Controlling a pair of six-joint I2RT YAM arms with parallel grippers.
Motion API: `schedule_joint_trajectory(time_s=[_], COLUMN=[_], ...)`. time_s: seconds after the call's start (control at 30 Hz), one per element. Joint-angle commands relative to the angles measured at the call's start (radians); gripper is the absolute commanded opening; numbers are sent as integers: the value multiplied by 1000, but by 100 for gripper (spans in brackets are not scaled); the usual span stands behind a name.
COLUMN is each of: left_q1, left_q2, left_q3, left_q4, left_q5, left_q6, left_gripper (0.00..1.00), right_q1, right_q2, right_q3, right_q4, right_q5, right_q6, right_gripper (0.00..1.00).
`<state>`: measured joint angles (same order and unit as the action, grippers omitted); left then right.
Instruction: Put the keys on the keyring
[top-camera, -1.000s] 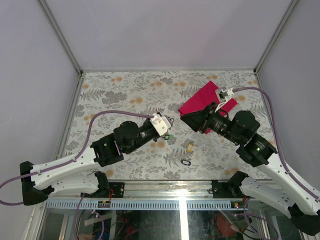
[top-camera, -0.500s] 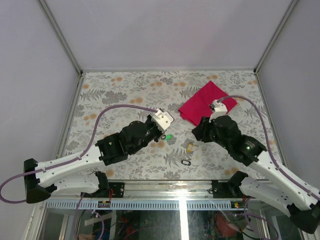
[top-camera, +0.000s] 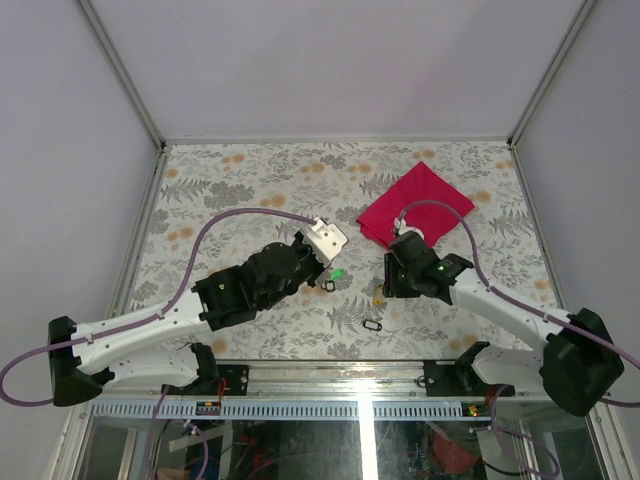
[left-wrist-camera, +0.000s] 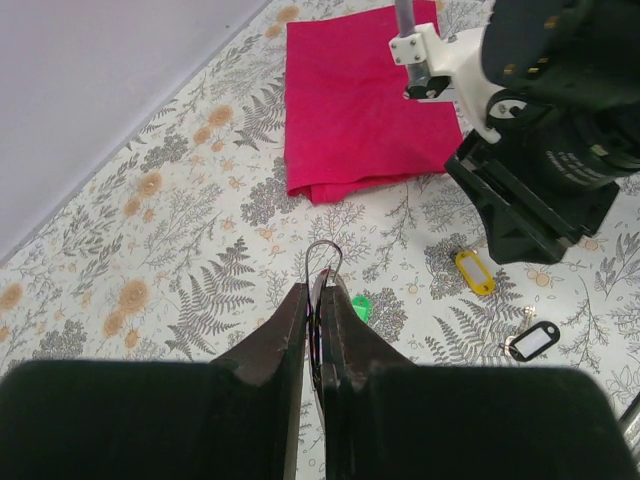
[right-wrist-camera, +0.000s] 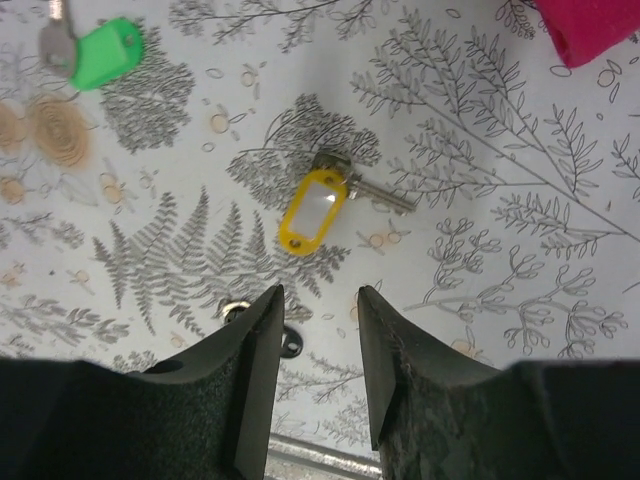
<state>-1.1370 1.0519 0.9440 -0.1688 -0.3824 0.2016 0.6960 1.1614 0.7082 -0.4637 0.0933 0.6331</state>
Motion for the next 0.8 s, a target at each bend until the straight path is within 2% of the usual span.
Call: schedule_joint_trajectory(time_s=[0.0,0.27,0.53,0.77], left_q1=[6,6,6,6], left_q2=[-13,-5,2,6], left_q3=[21,25,33,36], left_q4=[23,16,8,2], left_q5=[-27,-29,-29,-30], left_q6=[-19,-24,-22,-18], left_gripper=[0,0,0,0], right_q1=[-75,-117,-122,-125], right_q2=[97,229,281,300], right_q3=[21,65,73,67], right_q4=[68,106,164,195], right_q5=[-89,-124,-143,-107], right_q6=[-66,-138,-150,-146], right_gripper=[40,36,35,27])
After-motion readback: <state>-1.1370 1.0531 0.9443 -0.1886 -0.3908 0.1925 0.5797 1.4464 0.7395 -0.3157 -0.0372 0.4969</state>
